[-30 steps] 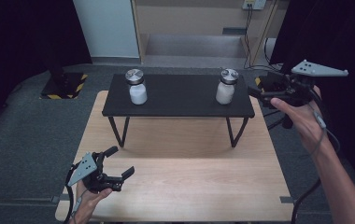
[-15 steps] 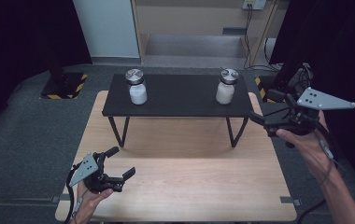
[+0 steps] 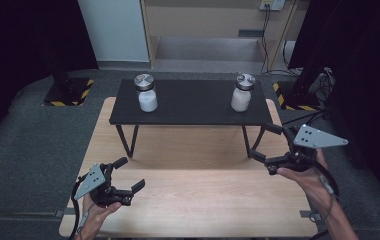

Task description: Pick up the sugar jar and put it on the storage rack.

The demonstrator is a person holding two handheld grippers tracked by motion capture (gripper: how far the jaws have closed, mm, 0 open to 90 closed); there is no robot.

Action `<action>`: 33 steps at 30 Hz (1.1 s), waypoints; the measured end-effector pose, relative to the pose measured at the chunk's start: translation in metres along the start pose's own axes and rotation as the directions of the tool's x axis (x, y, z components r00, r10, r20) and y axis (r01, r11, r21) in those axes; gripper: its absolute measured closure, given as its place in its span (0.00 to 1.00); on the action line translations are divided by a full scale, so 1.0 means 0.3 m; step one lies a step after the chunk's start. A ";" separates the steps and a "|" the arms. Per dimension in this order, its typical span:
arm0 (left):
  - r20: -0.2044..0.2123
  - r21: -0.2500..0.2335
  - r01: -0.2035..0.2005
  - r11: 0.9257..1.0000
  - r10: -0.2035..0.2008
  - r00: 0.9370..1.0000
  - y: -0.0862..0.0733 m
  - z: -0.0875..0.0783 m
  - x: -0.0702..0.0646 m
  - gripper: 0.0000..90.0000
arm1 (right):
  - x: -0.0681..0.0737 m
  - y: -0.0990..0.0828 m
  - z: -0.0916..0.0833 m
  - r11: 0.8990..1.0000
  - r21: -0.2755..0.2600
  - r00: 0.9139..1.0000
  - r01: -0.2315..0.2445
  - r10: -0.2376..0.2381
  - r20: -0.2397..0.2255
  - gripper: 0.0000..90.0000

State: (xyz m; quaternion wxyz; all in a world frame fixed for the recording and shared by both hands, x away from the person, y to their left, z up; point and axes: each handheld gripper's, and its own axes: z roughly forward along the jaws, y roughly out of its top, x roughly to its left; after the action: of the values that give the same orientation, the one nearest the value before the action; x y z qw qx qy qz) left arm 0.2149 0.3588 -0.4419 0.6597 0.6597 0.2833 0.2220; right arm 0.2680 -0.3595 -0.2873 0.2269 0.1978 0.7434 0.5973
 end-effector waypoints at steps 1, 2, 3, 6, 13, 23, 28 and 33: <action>0.000 0.000 0.000 1.000 0.000 1.000 0.000 0.000 0.000 0.00 | 0.006 -0.013 0.007 1.000 0.003 1.000 -0.001 0.001 -0.005 0.08; 0.000 0.000 0.000 1.000 0.000 1.000 0.000 0.000 0.000 0.00 | 0.006 -0.013 0.007 1.000 0.003 1.000 -0.001 0.001 -0.005 0.08; 0.000 0.001 -0.001 1.000 0.001 1.000 0.000 0.000 0.000 0.00 | 0.014 -0.039 0.022 1.000 0.010 1.000 0.000 0.000 -0.018 0.08; 0.001 0.000 -0.002 1.000 0.002 1.000 0.001 0.001 0.001 0.00 | 0.030 -0.078 0.042 1.000 0.016 1.000 0.005 -0.005 -0.023 0.08; 0.001 -0.003 -0.003 1.000 0.003 1.000 0.001 -0.002 0.001 0.00 | 0.066 -0.156 0.074 1.000 0.017 1.000 -0.012 0.013 -0.019 0.08; 0.002 -0.002 -0.003 1.000 0.003 1.000 0.001 -0.002 0.001 0.00 | 0.124 -0.296 0.109 0.999 0.005 0.998 -0.052 0.051 0.033 0.08; 0.004 0.000 -0.003 1.000 0.003 1.000 0.001 0.000 0.001 0.00 | 0.144 -0.342 0.112 0.998 -0.003 0.996 -0.066 0.066 0.067 0.08; 0.003 0.001 -0.003 1.000 0.003 1.000 0.001 0.000 0.001 0.00 | 0.157 -0.381 0.108 0.997 -0.018 0.992 -0.078 0.079 0.100 0.08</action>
State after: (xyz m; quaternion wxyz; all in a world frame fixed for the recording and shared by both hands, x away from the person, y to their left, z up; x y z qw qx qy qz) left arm 0.2150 0.3589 -0.4415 0.6597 0.6607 0.2813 0.2218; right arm 0.2453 -0.3308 -0.4098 0.2417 0.2551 0.7185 0.6002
